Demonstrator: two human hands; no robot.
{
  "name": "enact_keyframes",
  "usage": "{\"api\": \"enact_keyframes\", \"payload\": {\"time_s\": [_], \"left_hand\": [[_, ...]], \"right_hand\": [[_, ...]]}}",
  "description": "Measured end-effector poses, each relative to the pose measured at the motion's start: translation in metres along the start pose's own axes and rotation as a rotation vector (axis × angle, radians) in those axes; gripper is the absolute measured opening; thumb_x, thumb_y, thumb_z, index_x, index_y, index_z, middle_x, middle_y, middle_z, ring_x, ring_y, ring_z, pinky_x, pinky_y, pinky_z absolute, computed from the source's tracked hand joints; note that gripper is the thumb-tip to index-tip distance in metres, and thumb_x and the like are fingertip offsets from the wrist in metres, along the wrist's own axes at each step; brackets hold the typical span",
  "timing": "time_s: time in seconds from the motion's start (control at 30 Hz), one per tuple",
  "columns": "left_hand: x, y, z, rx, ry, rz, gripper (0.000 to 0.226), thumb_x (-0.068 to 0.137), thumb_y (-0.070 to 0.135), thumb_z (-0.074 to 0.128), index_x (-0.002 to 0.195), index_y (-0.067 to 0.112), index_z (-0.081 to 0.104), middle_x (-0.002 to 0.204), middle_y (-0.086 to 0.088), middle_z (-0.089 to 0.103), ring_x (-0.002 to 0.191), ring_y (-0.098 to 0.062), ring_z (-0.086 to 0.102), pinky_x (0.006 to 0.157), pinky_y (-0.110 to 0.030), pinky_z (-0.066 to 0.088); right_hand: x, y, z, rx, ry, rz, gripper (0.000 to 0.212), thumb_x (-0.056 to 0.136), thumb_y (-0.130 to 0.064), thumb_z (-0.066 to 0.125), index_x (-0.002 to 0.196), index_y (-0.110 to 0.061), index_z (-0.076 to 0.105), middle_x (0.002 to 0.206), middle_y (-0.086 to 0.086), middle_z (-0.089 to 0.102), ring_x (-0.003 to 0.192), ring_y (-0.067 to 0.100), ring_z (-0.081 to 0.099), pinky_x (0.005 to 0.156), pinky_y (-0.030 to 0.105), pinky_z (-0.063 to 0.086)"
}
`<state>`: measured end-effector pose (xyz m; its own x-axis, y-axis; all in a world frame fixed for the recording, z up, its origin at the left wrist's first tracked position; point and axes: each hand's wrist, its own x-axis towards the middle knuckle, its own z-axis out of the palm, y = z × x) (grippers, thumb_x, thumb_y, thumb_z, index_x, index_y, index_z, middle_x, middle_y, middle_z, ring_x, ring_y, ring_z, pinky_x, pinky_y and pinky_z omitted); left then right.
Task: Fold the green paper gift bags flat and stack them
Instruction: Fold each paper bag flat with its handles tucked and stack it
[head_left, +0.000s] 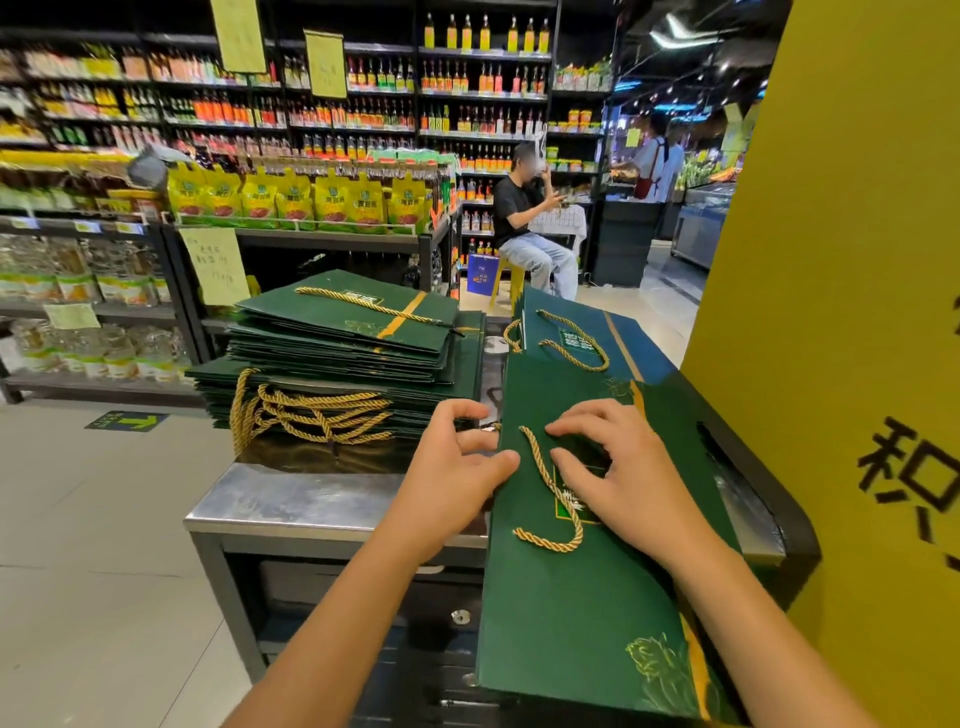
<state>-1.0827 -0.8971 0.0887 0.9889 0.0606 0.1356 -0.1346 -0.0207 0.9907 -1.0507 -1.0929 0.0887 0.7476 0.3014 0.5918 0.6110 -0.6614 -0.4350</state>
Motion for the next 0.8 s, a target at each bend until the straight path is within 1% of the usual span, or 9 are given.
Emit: {"api": "enact_keyframes", "payload": {"time_s": [0.1,0.27,0.37,0.43,0.5,0.57,0.63,0.7,0.8], "left_hand": [[-0.001,0.001,-0.002,-0.033,0.064,-0.005,0.037,0.092,-0.001,0.069,0.122,0.016,0.055,0.097,-0.006,0.078,0.092,-0.024,0.076,0.081,-0.042,0.062],[-0.006,0.002,-0.002,0.013,0.14,0.042,0.025,0.094,0.002,0.067,0.119,0.002,0.068,0.096,-0.002,0.08,0.095,-0.019,0.076,0.085,-0.039,0.062],[-0.008,0.004,-0.003,-0.019,0.198,0.049,0.018,0.092,0.003,0.07,0.103,0.017,0.07,0.087,0.003,0.08,0.084,-0.009,0.075,0.071,-0.024,0.061],[-0.01,0.004,-0.004,-0.049,0.215,0.03,0.018,0.091,0.004,0.071,0.094,0.021,0.07,0.086,0.001,0.08,0.081,-0.009,0.075,0.068,-0.023,0.06],[-0.01,0.003,-0.007,-0.062,0.219,0.007,0.008,0.091,0.007,0.073,0.094,0.015,0.073,0.089,-0.006,0.079,0.085,-0.018,0.077,0.075,-0.033,0.063],[-0.012,0.008,-0.01,-0.034,0.228,0.012,0.01,0.09,0.014,0.076,0.097,0.008,0.075,0.089,-0.009,0.079,0.089,-0.025,0.077,0.081,-0.043,0.063],[-0.012,0.016,-0.013,-0.04,0.239,0.032,0.012,0.09,0.017,0.076,0.097,0.006,0.075,0.087,-0.009,0.079,0.087,-0.027,0.077,0.081,-0.044,0.063],[-0.013,0.031,-0.016,-0.044,0.244,0.087,0.009,0.091,0.015,0.074,0.094,0.006,0.076,0.083,-0.008,0.078,0.082,-0.023,0.076,0.073,-0.037,0.063],[-0.011,0.061,-0.019,0.032,0.301,0.228,0.008,0.092,0.017,0.074,0.089,0.009,0.076,0.08,-0.005,0.077,0.076,-0.016,0.074,0.064,-0.025,0.06]], "right_hand": [[-0.004,0.003,-0.012,-0.083,-0.007,0.129,0.026,0.09,-0.036,0.072,0.116,-0.032,0.071,0.121,-0.01,0.058,0.117,0.014,0.048,0.102,0.042,0.042],[-0.011,0.014,-0.034,-0.218,0.039,0.349,0.048,0.089,-0.049,0.069,0.131,-0.025,0.062,0.127,-0.001,0.057,0.121,0.021,0.05,0.099,0.04,0.045],[-0.023,0.02,-0.045,-0.341,0.036,0.554,0.066,0.091,-0.062,0.06,0.137,-0.015,0.056,0.125,0.005,0.059,0.113,0.023,0.059,0.085,0.039,0.051],[-0.031,0.022,-0.047,-0.381,-0.01,0.621,0.069,0.089,-0.07,0.055,0.126,-0.012,0.063,0.106,0.004,0.068,0.097,0.024,0.065,0.07,0.036,0.052],[-0.035,0.026,-0.049,-0.283,-0.006,0.632,0.062,0.085,-0.072,0.059,0.098,-0.012,0.069,0.075,0.0,0.065,0.075,0.022,0.064,0.06,0.037,0.05],[-0.032,0.023,-0.054,-0.149,0.045,0.63,0.063,0.082,-0.068,0.066,0.078,-0.005,0.065,0.059,0.003,0.057,0.059,0.021,0.056,0.056,0.036,0.046],[-0.025,0.017,-0.061,-0.026,0.125,0.59,0.05,0.082,-0.059,0.072,0.08,-0.009,0.069,0.067,0.007,0.066,0.062,0.021,0.059,0.06,0.035,0.048],[-0.016,0.006,-0.072,0.081,0.194,0.537,0.037,0.085,-0.05,0.074,0.092,-0.014,0.073,0.079,0.002,0.072,0.075,0.02,0.067,0.07,0.039,0.057],[-0.002,-0.017,-0.092,0.252,0.321,0.44,0.021,0.09,-0.039,0.073,0.097,-0.019,0.074,0.073,-0.009,0.069,0.074,0.015,0.067,0.063,0.032,0.052]]}}
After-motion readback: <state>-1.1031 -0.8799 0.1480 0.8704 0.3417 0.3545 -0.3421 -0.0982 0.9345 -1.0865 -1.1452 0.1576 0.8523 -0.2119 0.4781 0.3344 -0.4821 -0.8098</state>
